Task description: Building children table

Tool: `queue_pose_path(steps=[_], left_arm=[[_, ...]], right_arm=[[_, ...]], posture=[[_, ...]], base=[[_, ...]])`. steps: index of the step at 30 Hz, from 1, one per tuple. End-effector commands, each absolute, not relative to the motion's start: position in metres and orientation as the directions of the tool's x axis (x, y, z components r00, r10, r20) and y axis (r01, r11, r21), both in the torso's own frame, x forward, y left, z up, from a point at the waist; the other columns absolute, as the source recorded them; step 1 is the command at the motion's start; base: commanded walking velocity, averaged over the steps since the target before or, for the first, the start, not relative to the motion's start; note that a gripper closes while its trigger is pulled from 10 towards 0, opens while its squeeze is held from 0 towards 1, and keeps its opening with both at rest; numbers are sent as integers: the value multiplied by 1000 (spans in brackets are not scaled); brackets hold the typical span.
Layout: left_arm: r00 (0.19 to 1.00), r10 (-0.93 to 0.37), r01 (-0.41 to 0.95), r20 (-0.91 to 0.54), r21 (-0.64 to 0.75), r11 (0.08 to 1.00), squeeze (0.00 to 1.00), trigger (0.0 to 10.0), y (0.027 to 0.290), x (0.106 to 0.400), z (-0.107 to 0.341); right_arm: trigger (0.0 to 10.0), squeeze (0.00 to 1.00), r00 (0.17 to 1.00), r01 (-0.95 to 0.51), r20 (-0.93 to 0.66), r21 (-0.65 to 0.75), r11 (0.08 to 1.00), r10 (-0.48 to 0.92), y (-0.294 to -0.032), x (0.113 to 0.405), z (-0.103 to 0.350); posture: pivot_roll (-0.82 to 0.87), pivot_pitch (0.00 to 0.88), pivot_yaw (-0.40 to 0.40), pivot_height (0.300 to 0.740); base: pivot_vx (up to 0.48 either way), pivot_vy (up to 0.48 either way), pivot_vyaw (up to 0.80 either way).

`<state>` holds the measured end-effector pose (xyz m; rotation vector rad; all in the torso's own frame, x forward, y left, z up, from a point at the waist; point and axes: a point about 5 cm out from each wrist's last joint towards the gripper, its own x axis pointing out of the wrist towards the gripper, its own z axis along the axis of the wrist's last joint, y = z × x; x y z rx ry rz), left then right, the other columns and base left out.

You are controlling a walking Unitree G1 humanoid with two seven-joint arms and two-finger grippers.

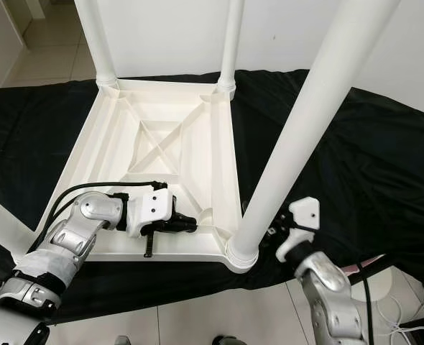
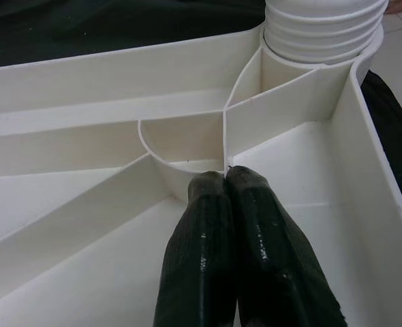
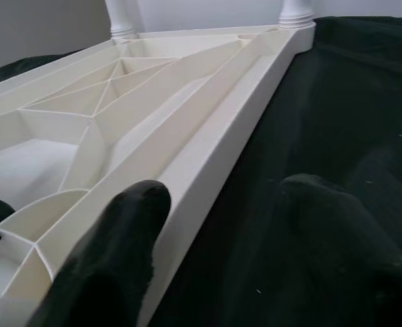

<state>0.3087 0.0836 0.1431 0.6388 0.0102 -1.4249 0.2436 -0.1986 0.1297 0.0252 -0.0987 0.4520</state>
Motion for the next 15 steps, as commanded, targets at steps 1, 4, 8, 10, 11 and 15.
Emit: queue_pose_path(steps=[1,4,8,10,11,15], left_arm=[[541,-814,769,-212,518,375,0,10000,96,331,152],[562,-801,753,-207,530,391,0,10000,99,336,155],[584,-786,735,-202,543,406,0,10000,101,342,158],[606,-772,715,-192,556,423,0,10000,100,347,160],[606,-772,715,-192,556,423,0,10000,100,347,160],[630,-759,691,-167,566,449,0,10000,93,353,164]], right_arm=[[10000,1000,884,-461,100,37,886,456,-201,239,131],[10000,1000,856,-516,98,73,854,508,-205,231,134],[10000,1000,836,-548,72,62,834,544,-215,225,137],[10000,1000,811,-585,42,33,811,583,-219,220,139],[10000,1000,811,-585,42,33,811,583,-219,220,139],[10000,0,767,-642,6,7,767,642,-220,214,140]], posture=[[-5,112,8,740],[-12,111,13,740],[-21,109,14,740],[-24,108,16,740],[-24,108,16,740],[-29,100,18,740]], base=[[0,0,0],[0,0,0],[0,0,0],[0,0,0],[0,0,0],[0,0,0]])
